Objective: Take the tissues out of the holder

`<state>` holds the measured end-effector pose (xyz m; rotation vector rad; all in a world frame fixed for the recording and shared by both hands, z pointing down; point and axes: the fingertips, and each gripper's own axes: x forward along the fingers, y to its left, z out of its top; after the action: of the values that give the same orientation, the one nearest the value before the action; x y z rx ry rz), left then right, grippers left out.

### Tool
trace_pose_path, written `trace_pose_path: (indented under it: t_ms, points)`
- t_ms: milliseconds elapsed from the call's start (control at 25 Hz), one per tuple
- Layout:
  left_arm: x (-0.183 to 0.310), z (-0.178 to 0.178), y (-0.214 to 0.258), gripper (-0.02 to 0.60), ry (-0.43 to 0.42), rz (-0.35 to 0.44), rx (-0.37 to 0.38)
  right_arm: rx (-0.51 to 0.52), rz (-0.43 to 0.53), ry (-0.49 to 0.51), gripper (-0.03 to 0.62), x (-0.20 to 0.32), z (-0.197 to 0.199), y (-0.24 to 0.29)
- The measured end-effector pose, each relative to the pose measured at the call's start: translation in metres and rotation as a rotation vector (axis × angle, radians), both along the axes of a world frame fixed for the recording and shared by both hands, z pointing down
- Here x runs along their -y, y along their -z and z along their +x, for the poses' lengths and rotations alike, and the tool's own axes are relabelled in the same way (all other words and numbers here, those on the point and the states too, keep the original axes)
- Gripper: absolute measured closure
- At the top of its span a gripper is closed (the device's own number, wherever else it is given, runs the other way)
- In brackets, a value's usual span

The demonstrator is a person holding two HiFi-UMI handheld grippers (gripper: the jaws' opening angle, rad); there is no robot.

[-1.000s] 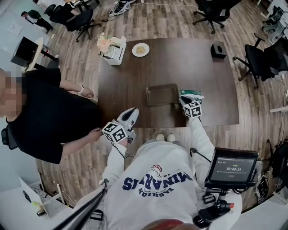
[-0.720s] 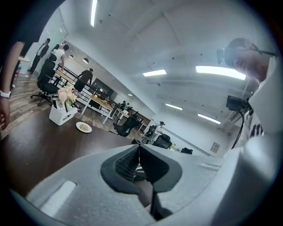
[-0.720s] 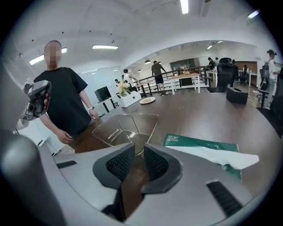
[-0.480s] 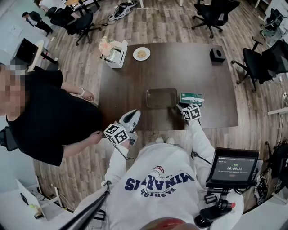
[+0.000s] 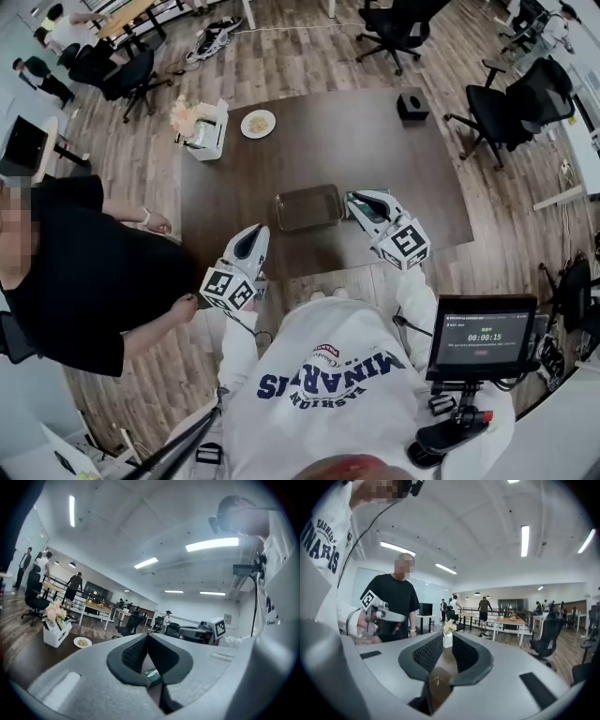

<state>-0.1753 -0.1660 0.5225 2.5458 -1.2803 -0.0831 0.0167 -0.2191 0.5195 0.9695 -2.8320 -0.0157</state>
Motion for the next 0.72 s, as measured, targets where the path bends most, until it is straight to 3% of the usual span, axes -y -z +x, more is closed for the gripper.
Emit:
trace_pose_path:
  t_ms: [160,320,560,720]
  points:
    - [0.005,0.033,0.039,0.575,-0.087,0.138,0.078,0.059,0.125,-0.007,0.535,-0.019,0.000,0.076]
    - [-0.006,0.056,0.059,0.575,-0.127,0.219,0.114,0.145,0.116,-0.024,0.539,-0.030,0.006,0.099]
    - [-0.013,0.071,0.063,0.575,-0.139,0.231,0.083,0.241,0.032,-0.007,0.545,-0.038,0.017,0.102]
    - [-0.013,0.064,0.060,0.575,-0.117,0.219,0.076,0.242,0.018,-0.020,0.576,-0.038,0.023,0.101]
